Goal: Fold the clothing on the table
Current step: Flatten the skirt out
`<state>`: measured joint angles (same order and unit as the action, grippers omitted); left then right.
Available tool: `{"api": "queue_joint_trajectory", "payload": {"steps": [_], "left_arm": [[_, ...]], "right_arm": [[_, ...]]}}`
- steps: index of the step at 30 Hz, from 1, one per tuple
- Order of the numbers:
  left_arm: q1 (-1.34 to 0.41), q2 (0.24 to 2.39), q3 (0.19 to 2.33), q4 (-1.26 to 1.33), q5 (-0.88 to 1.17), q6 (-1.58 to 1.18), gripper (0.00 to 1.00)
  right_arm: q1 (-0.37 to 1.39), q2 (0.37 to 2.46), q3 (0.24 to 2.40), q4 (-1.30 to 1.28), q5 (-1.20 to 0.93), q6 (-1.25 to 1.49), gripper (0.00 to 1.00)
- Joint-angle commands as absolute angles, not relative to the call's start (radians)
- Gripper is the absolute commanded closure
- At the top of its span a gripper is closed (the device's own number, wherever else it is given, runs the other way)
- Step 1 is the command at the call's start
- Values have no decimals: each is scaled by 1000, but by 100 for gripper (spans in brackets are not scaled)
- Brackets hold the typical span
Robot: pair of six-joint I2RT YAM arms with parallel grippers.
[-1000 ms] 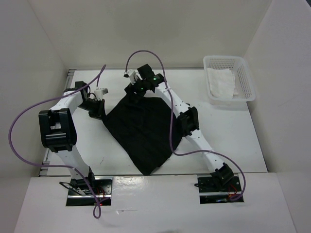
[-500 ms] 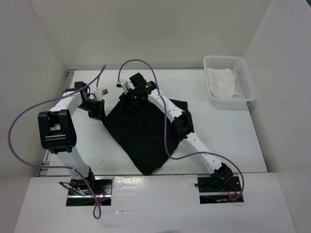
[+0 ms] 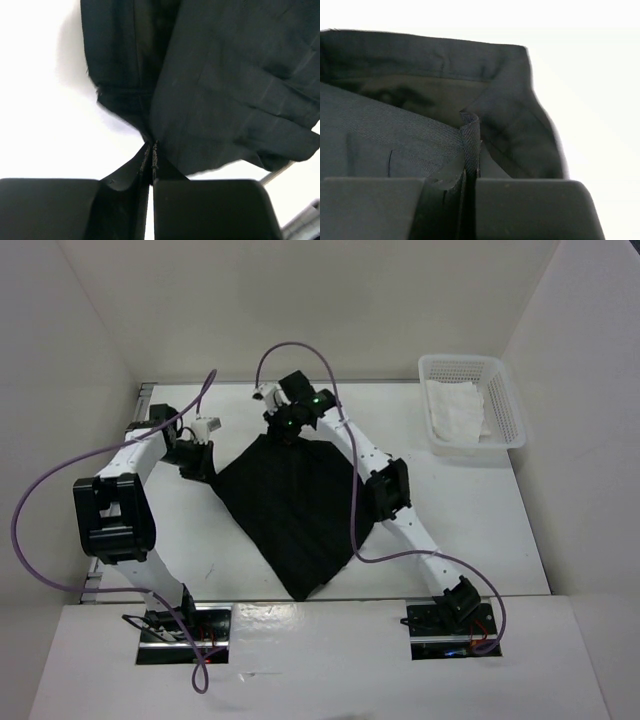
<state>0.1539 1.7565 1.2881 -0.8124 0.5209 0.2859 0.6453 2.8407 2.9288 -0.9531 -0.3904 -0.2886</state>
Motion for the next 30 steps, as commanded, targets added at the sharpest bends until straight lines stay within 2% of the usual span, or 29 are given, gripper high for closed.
{"api": "queue_joint_trajectory", "payload": {"steps": [1,2,3,5,6,7,9,10,16,21,30], "left_arm": [[160,1680,1284,-825,522,327,93],[160,1669,1284,-825,522,327,93],[160,1669,1273,-825,522,327,93],[160,1658,1263,-825,522,327,93],[160,1648,1262,-825,522,336,93],[160,1647,1262,-816,522,336,93],[160,1635,1250,-816,522,336,93],[160,1635,1240,-816,522,336,93],[160,1617,1230,-827,522,354,93],[170,1594,1210,-845,522,377,93],[179,1551,1210,-914,540,408,93]], "right_arm": [[542,2594,2895,-920,-237,-307,100],[528,2544,2852,-898,-160,-307,100],[516,2522,2832,-888,-122,-307,85],[483,2490,2778,-879,-57,-307,81],[474,2461,2760,-879,-7,-296,76],[474,2450,2744,-879,12,-287,64],[462,2435,2705,-893,66,-287,56],[462,2434,2704,-893,84,-276,41],[471,2399,2642,-905,109,-267,34],[531,2413,2642,-914,23,-276,28],[670,2536,2766,-986,-129,-331,23]]}}
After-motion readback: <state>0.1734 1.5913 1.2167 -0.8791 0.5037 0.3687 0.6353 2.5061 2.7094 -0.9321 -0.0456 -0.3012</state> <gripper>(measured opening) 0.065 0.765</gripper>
